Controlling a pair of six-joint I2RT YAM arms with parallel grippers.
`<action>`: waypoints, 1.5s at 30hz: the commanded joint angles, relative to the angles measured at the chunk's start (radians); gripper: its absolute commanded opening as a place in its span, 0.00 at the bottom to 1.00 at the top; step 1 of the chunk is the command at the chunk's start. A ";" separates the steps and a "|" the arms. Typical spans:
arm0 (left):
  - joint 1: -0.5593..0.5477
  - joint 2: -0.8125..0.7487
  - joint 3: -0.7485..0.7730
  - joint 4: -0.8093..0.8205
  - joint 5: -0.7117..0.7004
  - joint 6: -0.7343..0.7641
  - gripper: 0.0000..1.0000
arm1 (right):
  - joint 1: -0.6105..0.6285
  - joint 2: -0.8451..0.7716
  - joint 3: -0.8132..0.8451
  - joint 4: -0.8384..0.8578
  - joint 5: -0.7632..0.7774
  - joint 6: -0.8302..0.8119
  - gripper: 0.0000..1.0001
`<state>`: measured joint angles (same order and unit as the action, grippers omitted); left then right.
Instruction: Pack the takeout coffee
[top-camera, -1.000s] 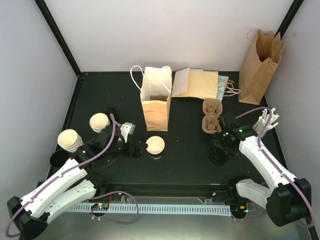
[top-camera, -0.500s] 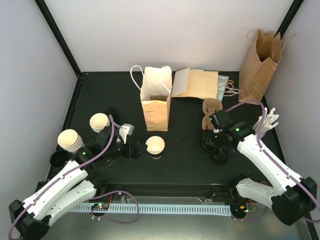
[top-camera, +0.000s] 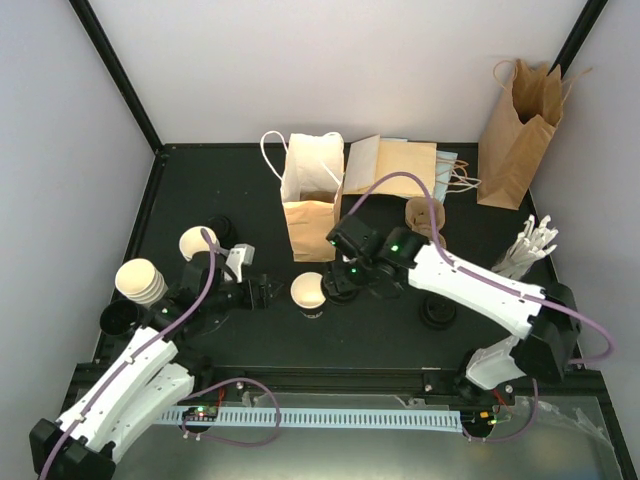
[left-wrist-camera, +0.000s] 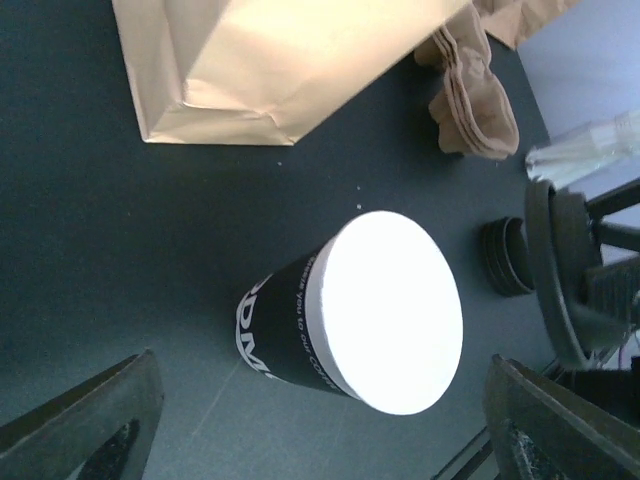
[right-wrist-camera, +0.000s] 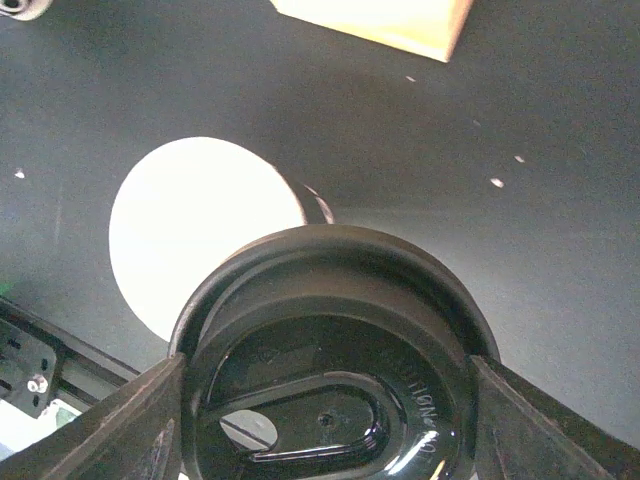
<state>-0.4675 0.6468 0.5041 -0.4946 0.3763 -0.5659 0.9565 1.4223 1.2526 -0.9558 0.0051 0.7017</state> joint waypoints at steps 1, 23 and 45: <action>0.073 -0.022 -0.024 0.057 0.076 -0.043 0.86 | 0.045 0.085 0.093 0.028 0.026 -0.054 0.69; 0.153 0.020 -0.090 0.119 0.181 -0.029 0.72 | 0.104 0.236 0.212 0.031 0.069 -0.110 0.69; 0.155 0.103 -0.143 0.226 0.274 -0.072 0.50 | 0.132 0.313 0.277 0.003 0.093 -0.125 0.69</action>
<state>-0.3199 0.7250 0.3637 -0.3298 0.5961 -0.6262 1.0767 1.7134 1.4910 -0.9485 0.0841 0.5949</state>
